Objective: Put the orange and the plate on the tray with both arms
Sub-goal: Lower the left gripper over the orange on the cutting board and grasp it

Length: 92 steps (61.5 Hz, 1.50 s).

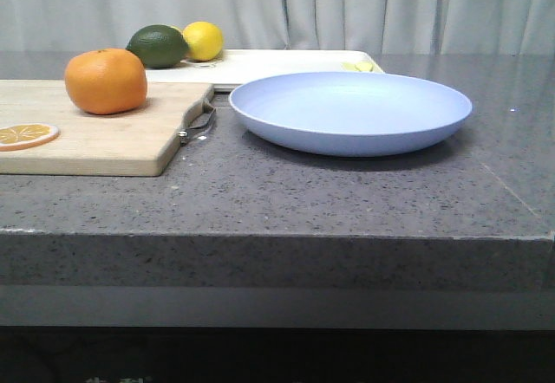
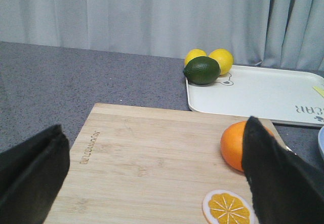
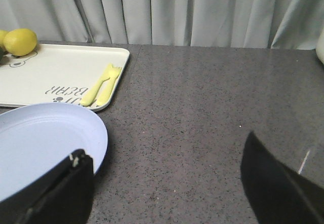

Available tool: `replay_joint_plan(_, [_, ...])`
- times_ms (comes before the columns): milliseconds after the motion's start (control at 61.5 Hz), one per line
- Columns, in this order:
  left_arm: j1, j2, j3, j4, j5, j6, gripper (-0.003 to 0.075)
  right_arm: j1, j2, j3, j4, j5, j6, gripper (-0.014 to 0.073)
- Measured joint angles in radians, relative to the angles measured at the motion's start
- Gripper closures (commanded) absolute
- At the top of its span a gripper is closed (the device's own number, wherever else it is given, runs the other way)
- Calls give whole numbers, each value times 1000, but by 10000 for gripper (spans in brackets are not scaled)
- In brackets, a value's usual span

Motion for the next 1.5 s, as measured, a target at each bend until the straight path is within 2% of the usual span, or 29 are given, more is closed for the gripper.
replay_joint_plan(211, [0, 55, -47, -15, 35, 0, 48, 0, 0, 0, 0, 0, 0, -8])
replay_joint_plan(521, [-7, 422, -369, -59, 307, 0, 48, 0, 0, 0, 0, 0, 0, -8])
replay_joint_plan(895, [-215, 874, -781, -68, 521, 0, 48, 0, 0, 0, 0, 0, 0, -8])
replay_joint_plan(1171, [-272, 1135, -1045, -51, 683, 0, 48, 0, 0, 0, 0, 0, 0, -8])
replay_joint_plan(1497, [-276, 1306, -1128, -42, 779, 2, 48, 0, 0, 0, 0, 0, 0, -8])
